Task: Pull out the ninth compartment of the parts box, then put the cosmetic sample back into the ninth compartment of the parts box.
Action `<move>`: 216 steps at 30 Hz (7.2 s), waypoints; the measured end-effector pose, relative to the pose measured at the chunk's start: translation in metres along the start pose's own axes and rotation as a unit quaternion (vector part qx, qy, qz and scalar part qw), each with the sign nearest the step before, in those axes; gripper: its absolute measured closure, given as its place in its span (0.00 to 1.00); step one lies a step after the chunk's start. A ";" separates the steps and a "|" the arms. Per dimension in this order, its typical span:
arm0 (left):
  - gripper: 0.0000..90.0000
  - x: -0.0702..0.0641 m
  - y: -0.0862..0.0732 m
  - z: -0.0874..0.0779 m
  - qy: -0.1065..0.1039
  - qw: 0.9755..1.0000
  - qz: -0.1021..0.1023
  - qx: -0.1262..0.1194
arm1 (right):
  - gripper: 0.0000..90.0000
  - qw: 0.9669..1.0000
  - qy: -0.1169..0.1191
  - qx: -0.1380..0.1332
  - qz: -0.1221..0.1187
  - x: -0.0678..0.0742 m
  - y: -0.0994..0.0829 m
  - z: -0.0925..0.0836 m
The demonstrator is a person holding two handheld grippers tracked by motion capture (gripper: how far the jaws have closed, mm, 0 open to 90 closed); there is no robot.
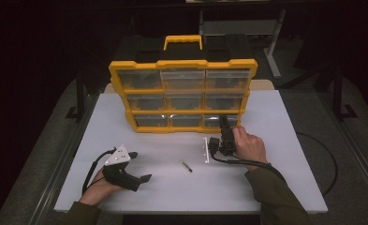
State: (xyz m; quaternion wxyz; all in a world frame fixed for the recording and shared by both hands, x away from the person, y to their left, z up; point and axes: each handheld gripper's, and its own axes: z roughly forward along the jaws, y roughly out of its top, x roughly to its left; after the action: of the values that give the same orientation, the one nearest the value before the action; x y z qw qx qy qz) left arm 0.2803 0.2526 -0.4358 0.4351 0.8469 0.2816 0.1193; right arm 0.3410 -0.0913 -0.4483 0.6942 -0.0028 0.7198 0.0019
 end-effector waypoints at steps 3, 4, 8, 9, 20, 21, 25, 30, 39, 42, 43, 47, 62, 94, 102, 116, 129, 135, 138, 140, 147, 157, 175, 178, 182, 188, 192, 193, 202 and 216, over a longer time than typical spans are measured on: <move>0.00 0.000 0.000 0.000 0.000 1.000 0.000 0.000 | 0.86 1.000 0.005 -0.002 0.007 0.001 0.000 0.000; 0.00 0.000 0.000 0.000 0.000 1.000 0.000 -0.001 | 0.86 1.000 0.003 -0.003 -0.002 0.000 -0.001 0.000; 0.00 0.000 0.000 0.000 0.000 1.000 0.000 0.000 | 0.86 1.000 -0.001 0.001 0.004 0.000 -0.001 -0.003; 0.00 0.000 0.000 0.000 0.000 1.000 0.000 0.000 | 0.86 1.000 0.001 0.000 0.003 0.000 -0.001 -0.003; 0.00 -0.001 0.000 0.000 0.002 1.000 -0.002 -0.002 | 0.86 1.000 0.000 -0.003 -0.003 0.001 -0.001 -0.008; 0.00 -0.001 0.000 0.001 0.000 1.000 -0.003 -0.001 | 0.86 1.000 0.004 -0.002 -0.004 0.001 -0.001 -0.009; 0.00 -0.002 0.000 0.001 -0.001 1.000 -0.001 -0.001 | 0.86 1.000 0.004 0.000 -0.006 0.000 -0.001 -0.010; 0.00 0.000 0.000 0.000 0.001 1.000 -0.003 -0.002 | 0.86 1.000 0.009 -0.002 -0.007 0.000 -0.001 -0.012; 0.00 0.000 0.000 0.000 0.001 1.000 -0.004 -0.002 | 0.86 1.000 0.019 -0.001 -0.003 -0.002 -0.001 -0.017; 0.00 0.000 0.000 0.000 0.001 1.000 -0.004 -0.003 | 0.86 1.000 0.018 -0.003 -0.008 -0.004 -0.001 -0.019; 0.00 0.000 0.000 0.000 0.001 1.000 -0.005 -0.003 | 0.86 1.000 0.020 0.000 -0.005 -0.003 -0.001 -0.019; 0.00 0.000 0.000 0.000 0.001 1.000 -0.005 -0.003 | 0.86 1.000 0.028 -0.005 -0.004 -0.005 -0.001 -0.021; 0.00 0.000 0.000 0.000 0.001 1.000 -0.007 -0.003 | 0.86 1.000 0.028 -0.012 0.000 -0.005 -0.001 -0.030; 0.00 0.000 -0.001 -0.001 0.000 1.000 -0.007 -0.002 | 0.85 0.999 0.036 -0.025 -0.003 -0.005 -0.003 -0.052; 0.00 0.000 0.000 -0.001 0.001 1.000 -0.006 -0.002 | 0.85 0.999 0.039 -0.030 -0.005 -0.004 -0.004 -0.056; 0.00 0.000 0.000 -0.001 0.001 1.000 -0.006 -0.002 | 0.85 0.998 0.043 -0.038 -0.008 -0.005 -0.006 -0.065; 0.00 0.000 -0.001 -0.001 0.001 1.000 -0.006 -0.004 | 0.85 0.998 0.044 -0.050 -0.007 -0.004 -0.009 -0.071; 0.00 -0.001 -0.001 -0.001 0.001 1.000 -0.005 -0.004 | 0.83 0.998 0.041 -0.052 -0.002 -0.003 -0.009 -0.071; 0.00 0.000 -0.001 -0.001 0.001 1.000 -0.006 -0.003 | 0.76 0.997 0.042 -0.057 0.001 -0.003 -0.009 -0.073; 0.00 0.000 -0.001 -0.002 0.002 1.000 -0.006 -0.005 | 0.73 0.998 0.038 -0.058 0.002 -0.004 -0.008 -0.074; 0.00 0.001 -0.001 -0.002 0.002 1.000 -0.005 -0.005 | 0.62 0.998 0.035 -0.059 0.008 -0.006 -0.011 -0.078; 0.00 -0.001 -0.001 -0.002 0.002 1.000 -0.007 -0.003 | 0.50 0.998 0.035 -0.060 0.013 -0.006 -0.014 -0.083; 0.00 -0.001 0.000 -0.002 0.002 1.000 -0.009 -0.001 | 0.38 0.998 0.026 -0.056 0.013 -0.001 -0.029 -0.094; 0.00 -0.002 0.000 -0.002 0.003 1.000 -0.010 -0.003 | 0.38 0.998 0.024 -0.055 0.012 0.000 -0.031 -0.095; 0.00 -0.001 -0.001 -0.001 0.003 1.000 -0.010 -0.003 | 0.36 0.998 0.025 -0.051 0.014 0.002 -0.035 -0.097; 0.00 -0.002 -0.001 -0.002 0.004 1.000 -0.010 -0.006 | 0.32 0.999 0.020 -0.047 0.016 0.005 -0.040 -0.098; 0.00 -0.002 -0.001 -0.002 0.005 1.000 -0.010 -0.005 | 0.30 0.999 0.024 -0.046 0.012 0.008 -0.042 -0.096; 0.00 -0.001 -0.001 -0.002 0.005 1.000 -0.009 -0.003 | 0.30 0.999 0.023 -0.044 0.012 0.008 -0.043 -0.096; 0.00 0.001 -0.001 -0.003 0.006 1.000 -0.005 -0.005 | 0.24 0.999 0.024 -0.039 0.022 0.012 -0.045 -0.094; 0.00 -0.001 -0.001 -0.002 0.007 1.000 -0.006 -0.006 | 0.13 0.999 0.020 -0.035 0.032 0.014 -0.046 -0.094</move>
State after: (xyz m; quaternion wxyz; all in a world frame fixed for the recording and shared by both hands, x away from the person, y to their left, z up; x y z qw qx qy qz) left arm 0.2785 0.2540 -0.4348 0.4390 0.8418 0.2886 0.1240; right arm 0.2473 -0.1375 -0.4588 0.6786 -0.0039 0.7329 0.0493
